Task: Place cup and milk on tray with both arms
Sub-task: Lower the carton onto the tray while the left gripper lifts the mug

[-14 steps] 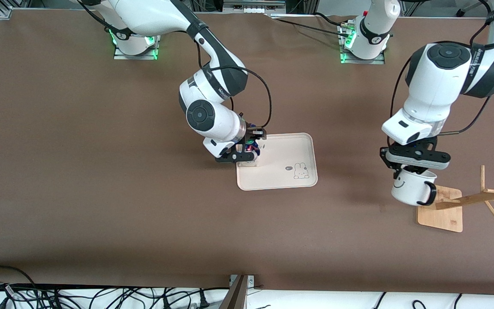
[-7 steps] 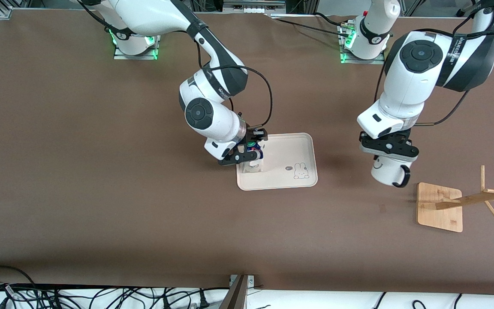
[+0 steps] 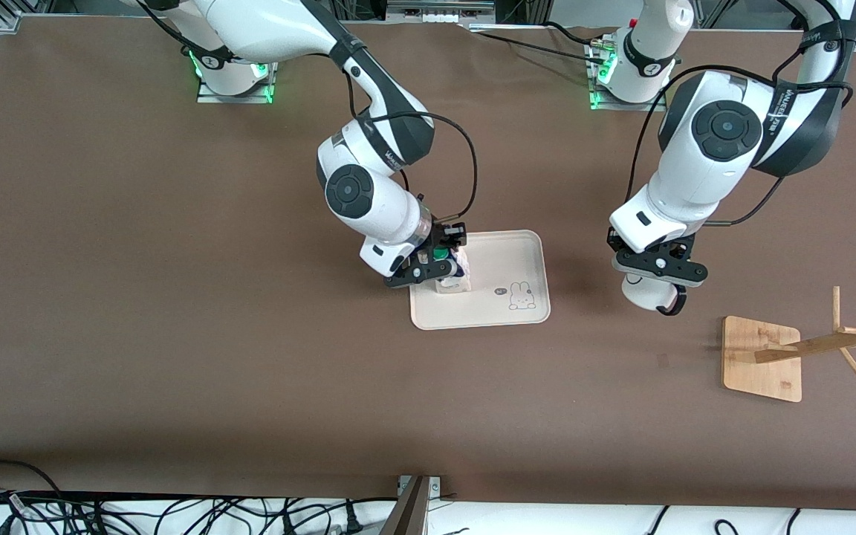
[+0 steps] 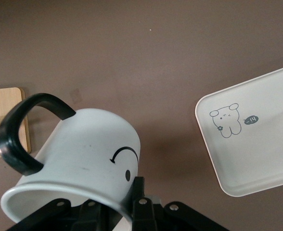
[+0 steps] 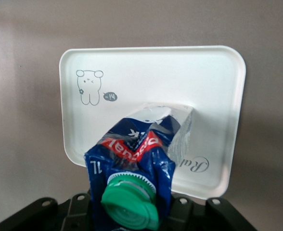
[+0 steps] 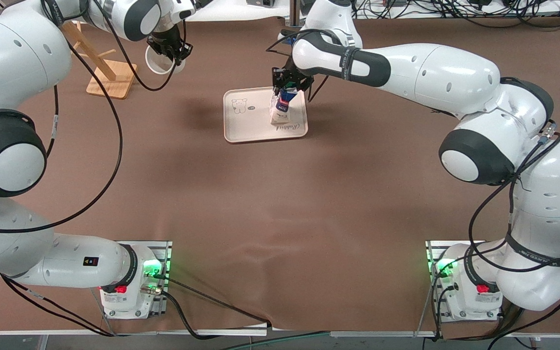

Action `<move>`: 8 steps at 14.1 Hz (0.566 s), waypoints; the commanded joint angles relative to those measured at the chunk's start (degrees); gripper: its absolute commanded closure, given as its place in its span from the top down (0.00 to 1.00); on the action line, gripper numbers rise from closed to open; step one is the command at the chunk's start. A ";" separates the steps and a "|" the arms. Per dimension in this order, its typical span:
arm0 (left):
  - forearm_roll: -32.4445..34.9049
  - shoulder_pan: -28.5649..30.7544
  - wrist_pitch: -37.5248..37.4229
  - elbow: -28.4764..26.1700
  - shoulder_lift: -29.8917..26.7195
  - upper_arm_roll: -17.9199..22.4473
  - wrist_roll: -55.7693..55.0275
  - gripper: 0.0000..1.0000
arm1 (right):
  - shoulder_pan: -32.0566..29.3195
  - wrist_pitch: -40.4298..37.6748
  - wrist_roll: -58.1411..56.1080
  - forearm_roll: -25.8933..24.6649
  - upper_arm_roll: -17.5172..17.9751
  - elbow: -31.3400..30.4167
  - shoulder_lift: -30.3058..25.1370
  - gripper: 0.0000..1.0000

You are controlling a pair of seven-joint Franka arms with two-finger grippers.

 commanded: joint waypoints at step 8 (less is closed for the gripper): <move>-9.52 -0.23 -11.10 12.86 8.52 -0.11 2.90 0.00 | 0.55 0.75 -0.10 -0.53 -0.11 -0.74 -2.19 1.00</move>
